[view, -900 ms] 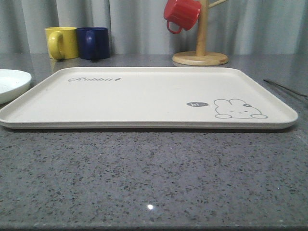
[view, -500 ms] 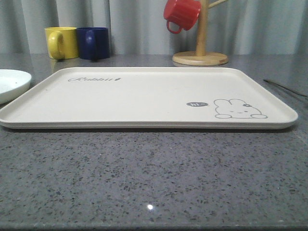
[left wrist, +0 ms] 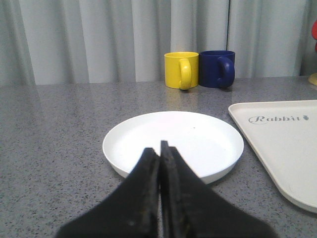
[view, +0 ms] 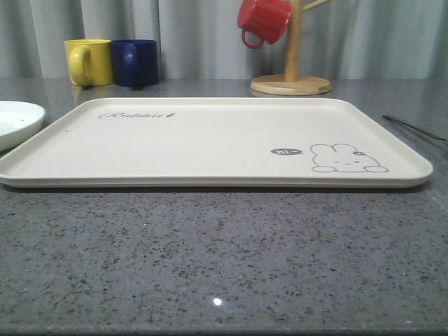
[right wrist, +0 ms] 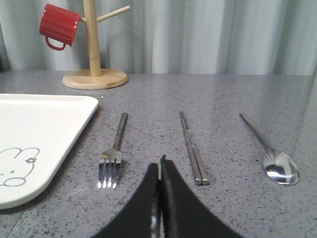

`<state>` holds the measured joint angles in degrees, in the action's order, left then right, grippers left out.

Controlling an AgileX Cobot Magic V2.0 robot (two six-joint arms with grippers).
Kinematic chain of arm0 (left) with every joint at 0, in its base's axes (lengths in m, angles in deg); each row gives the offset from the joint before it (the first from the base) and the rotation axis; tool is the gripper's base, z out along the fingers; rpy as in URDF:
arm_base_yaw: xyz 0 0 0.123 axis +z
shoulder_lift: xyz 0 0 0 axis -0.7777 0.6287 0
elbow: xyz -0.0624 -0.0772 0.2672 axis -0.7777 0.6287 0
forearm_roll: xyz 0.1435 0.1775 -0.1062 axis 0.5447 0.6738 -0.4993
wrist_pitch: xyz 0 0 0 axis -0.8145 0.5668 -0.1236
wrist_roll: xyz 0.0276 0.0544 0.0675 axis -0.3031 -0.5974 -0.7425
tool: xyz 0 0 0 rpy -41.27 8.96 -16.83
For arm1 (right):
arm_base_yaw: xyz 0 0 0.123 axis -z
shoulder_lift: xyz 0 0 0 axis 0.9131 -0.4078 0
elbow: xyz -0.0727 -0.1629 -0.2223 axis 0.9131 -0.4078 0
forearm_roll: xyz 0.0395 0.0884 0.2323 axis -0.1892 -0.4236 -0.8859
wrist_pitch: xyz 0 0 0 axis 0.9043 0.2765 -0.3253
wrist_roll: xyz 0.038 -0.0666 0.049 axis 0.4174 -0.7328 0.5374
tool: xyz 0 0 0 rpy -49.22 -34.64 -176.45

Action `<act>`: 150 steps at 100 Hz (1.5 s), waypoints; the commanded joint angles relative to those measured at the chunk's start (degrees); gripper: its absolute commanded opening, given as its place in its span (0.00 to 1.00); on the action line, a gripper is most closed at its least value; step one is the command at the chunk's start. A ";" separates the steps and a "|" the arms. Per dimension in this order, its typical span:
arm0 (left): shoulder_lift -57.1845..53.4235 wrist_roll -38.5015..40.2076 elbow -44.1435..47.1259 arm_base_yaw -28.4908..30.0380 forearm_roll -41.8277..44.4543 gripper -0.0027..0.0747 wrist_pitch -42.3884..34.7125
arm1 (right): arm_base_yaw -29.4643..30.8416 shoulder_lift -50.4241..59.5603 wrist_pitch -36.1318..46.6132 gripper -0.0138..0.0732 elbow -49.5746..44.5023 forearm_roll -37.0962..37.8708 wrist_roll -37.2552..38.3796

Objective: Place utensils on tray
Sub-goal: 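Lower the left gripper toward the rim of the white plate, then grasp the white plate rim with the left gripper and lift it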

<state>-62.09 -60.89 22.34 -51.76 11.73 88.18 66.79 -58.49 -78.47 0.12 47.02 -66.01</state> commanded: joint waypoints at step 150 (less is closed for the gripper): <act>92.81 4.92 -72.67 11.45 -2.37 0.53 49.33 | 0.36 1.13 4.71 0.09 -0.03 -0.05 -0.25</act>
<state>29.50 -56.57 -46.35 -40.24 10.87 137.44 66.79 -58.49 -78.47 0.12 46.93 -66.01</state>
